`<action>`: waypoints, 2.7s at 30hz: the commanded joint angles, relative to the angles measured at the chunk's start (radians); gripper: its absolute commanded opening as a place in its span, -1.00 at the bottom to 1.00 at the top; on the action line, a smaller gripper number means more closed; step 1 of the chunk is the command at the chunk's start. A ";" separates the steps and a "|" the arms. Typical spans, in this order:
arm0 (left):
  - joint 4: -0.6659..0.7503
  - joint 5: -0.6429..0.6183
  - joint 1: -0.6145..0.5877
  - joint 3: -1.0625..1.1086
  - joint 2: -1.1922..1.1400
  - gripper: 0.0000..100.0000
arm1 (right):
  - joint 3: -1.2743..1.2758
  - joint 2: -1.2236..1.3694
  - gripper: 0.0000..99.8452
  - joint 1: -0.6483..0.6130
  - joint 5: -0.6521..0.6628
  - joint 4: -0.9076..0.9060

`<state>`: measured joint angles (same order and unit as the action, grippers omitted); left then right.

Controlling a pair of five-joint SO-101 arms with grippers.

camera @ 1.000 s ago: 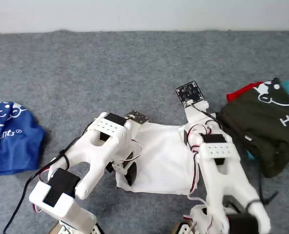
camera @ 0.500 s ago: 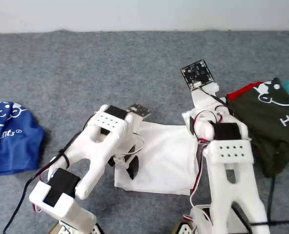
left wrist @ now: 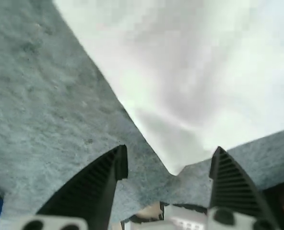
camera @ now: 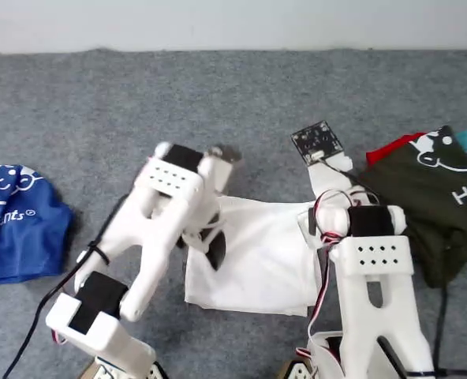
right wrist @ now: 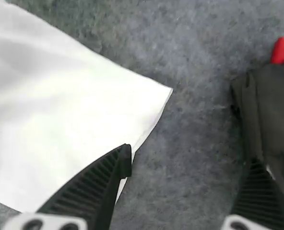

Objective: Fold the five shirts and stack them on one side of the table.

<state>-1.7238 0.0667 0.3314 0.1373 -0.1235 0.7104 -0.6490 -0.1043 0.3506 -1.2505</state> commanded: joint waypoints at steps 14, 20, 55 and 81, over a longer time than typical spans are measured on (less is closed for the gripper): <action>-0.032 0.014 -0.009 -0.064 0.015 -0.45 | 0.278 -0.027 -0.17 -0.142 -0.333 0.213; -0.032 0.014 -0.009 -0.064 0.015 -0.45 | 0.285 -0.025 -0.14 -0.159 -0.381 0.168; -0.032 0.011 -0.009 -0.062 0.015 -0.45 | 0.594 -0.038 -0.95 -0.272 -0.118 0.553; -0.032 0.006 -0.009 -0.047 0.015 -0.45 | 0.157 0.085 -0.98 0.193 -0.149 0.811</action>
<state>-1.7269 0.0683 0.3299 0.1066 -0.1250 0.9528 -0.6015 0.0261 0.2248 -0.5048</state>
